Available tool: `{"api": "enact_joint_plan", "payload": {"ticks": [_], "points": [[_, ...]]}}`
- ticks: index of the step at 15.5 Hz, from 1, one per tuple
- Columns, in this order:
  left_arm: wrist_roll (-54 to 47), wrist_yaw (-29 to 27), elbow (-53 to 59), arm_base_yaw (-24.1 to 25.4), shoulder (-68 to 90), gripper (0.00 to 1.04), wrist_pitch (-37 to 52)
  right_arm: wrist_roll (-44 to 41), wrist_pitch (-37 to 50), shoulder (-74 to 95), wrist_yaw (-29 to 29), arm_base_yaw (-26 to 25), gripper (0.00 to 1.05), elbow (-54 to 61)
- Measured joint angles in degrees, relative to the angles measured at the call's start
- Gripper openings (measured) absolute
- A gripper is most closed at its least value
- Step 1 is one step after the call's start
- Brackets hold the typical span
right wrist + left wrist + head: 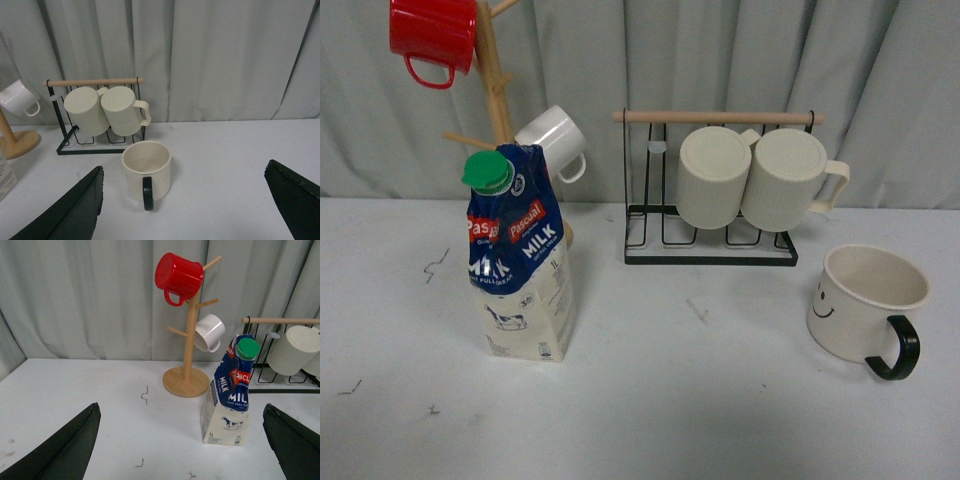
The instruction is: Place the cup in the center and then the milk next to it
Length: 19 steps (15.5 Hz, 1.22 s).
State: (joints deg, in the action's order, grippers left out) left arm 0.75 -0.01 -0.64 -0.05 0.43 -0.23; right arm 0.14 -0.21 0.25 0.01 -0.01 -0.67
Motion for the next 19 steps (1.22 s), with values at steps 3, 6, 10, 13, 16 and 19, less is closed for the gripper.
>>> {"api": "enact_joint_plan", "payload": {"ticks": [3,6,10,13,16,19], "points": [[0.0,0.0,0.0,0.0,0.0,0.98,0.0,-0.1,8.9,11.7,-2.5,-6.0,0.98,-1.5],[0.0,0.0,0.0,0.0,0.0,0.98,0.0,0.7,24.9,28.4,-4.6,-10.7,0.98,-6.8],[0.0,0.0,0.0,0.0,0.0,0.98,0.0,11.2,33.8,73.5,0.7,-8.4,0.98,-34.2],[0.0,0.0,0.0,0.0,0.0,0.98,0.0,14.9,18.4,94.1,1.0,-3.9,0.98,-50.7],[0.0,0.0,0.0,0.0,0.0,0.98,0.0,15.5,7.2,104.8,-1.1,-0.4,0.98,-58.0],[0.0,0.0,0.0,0.0,0.0,0.98,0.0,15.5,5.1,111.3,-1.8,0.5,0.98,-58.5]]}}
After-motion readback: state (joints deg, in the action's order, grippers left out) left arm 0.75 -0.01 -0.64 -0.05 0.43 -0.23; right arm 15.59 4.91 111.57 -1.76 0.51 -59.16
